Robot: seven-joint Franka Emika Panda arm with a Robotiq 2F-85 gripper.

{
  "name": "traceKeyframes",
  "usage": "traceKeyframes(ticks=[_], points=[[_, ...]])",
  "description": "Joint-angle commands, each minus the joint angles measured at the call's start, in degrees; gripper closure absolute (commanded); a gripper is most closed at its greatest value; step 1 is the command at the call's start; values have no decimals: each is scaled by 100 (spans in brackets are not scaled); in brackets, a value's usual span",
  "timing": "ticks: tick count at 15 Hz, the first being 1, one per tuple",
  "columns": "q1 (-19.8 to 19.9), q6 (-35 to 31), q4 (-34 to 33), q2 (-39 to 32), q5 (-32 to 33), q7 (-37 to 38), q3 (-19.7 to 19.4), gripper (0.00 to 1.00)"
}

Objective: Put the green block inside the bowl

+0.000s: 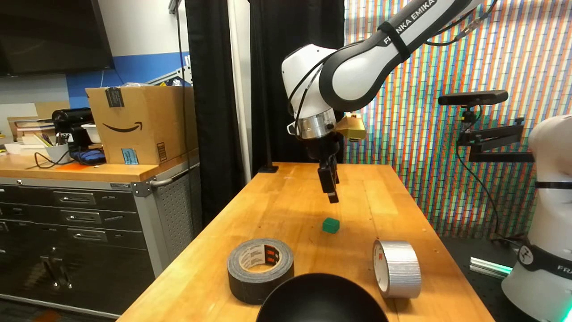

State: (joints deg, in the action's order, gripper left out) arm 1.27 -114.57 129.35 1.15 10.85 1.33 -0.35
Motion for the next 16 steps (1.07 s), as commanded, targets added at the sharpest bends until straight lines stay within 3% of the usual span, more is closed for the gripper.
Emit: traceKeyframes(ticks=[1, 16], points=[[-174, 150, -225, -169, -42, 206, 150, 0], [-118, 12, -127, -407, -65, 110, 26, 0]])
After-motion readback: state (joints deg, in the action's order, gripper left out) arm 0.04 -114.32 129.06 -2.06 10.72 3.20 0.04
